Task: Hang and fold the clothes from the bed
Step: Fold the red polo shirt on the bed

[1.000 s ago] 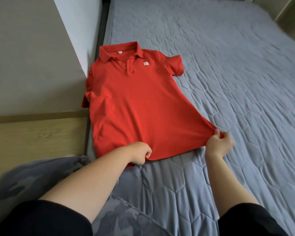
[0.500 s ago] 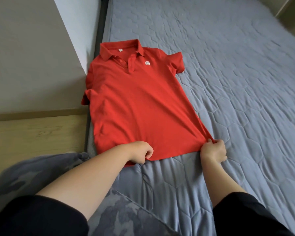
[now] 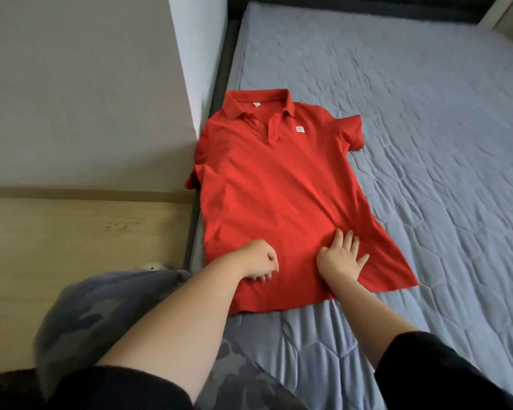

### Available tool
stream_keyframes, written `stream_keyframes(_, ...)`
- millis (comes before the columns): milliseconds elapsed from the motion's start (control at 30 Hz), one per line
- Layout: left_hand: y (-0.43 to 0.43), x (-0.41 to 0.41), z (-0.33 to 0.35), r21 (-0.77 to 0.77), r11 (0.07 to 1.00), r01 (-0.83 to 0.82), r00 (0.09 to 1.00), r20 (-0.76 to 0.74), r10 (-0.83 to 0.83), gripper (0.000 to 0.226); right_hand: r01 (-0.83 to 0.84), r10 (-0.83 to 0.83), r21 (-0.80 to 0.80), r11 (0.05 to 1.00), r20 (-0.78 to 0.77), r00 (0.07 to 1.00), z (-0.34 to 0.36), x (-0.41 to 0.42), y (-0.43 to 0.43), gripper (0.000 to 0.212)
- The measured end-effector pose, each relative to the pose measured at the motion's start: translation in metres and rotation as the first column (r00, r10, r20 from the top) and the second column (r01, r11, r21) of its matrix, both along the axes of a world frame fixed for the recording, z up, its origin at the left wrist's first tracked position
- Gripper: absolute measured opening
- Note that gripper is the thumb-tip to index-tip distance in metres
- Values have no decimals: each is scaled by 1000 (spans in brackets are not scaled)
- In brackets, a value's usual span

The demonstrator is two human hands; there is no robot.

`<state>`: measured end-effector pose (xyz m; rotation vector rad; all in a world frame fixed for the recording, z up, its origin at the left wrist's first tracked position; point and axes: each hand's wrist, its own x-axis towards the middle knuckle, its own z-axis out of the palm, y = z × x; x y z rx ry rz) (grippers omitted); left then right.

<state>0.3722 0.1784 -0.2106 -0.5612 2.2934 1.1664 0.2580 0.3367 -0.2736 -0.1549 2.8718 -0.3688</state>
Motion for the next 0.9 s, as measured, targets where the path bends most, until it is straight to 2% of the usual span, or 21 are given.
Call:
stream_keyframes(33, -16, 0, 0, -171, 974, -150, 984, -122, 130, 23, 36, -36, -61, 998, -14, 999, 6, 0, -11, 66)
stream_keyframes(67, -31, 2, 1, -315, 891, -326, 935, -245, 256, 23, 25, -30, -116, 993, -43, 999, 11, 1, -24, 67)
stream_keyframes(100, -46, 5, -1, -374, 785, -494, 860, -344, 377, 27, -33, 20, -155, 987, -88, 996, 15, 4, -37, 68)
stream_keyframes(133, -59, 10, -5, -353, 696, -626, 774, -393, 497, 36, -123, 100, -175, 977, -135, 986, 17, 8, -50, 69)
stream_keyframes(200, -79, 21, -16, -165, 598, -785, 617, -300, 728, 53, -299, 271, -174, 938, -168, 948, 18, 17, -77, 68)
stream_keyframes(233, -86, 26, -21, -65, 564, -823, 563, -214, 798, 54, -355, 335, -166, 920, -138, 932, 16, 22, -89, 67)
stream_keyframes(300, -93, 35, -28, 47, 529, -847, 522, -116, 845, 40, -408, 409, -122, 905, -22, 912, 4, 31, -104, 69)
stream_keyframes(367, -94, 39, -27, 126, 526, -841, 516, -102, 851, 32, -432, 435, -48, 900, 69, 898, -9, 32, -108, 71)
stream_keyframes(467, -91, 37, -26, 249, 551, -797, 561, -36, 827, 34, -443, 440, -1, 896, 126, 889, -16, 25, -110, 73)
stream_keyframes(533, -87, 34, -25, 317, 528, -788, 561, 15, 828, 36, -448, 440, 10, 894, 164, 883, -15, 22, -112, 74)
stream_keyframes(600, -86, 33, -25, 398, 434, -808, 507, 96, 856, 26, -449, 437, 22, 893, 190, 879, -13, 20, -112, 74)
stream_keyframes(667, -84, 34, -21, 480, 317, -818, 470, 239, 850, 16, -448, 432, 37, 893, 206, 878, -12, 19, -113, 74)
stream_keyframes(733, -82, 40, -17, 497, 276, -823, 469, 321, 823, 16, -449, 428, 54, 892, 215, 878, -12, 19, -115, 74)
stream_keyframes(800, -79, 48, -12, 486, 357, -798, 556, 363, 747, 15, -448, 425, 71, 891, 218, 879, -12, 19, -117, 74)
stream_keyframes(900, -72, 56, -6, 464, 555, -690, 721, 374, 584, 15, -446, 419, 93, 890, 215, 882, -13, 20, -117, 75)
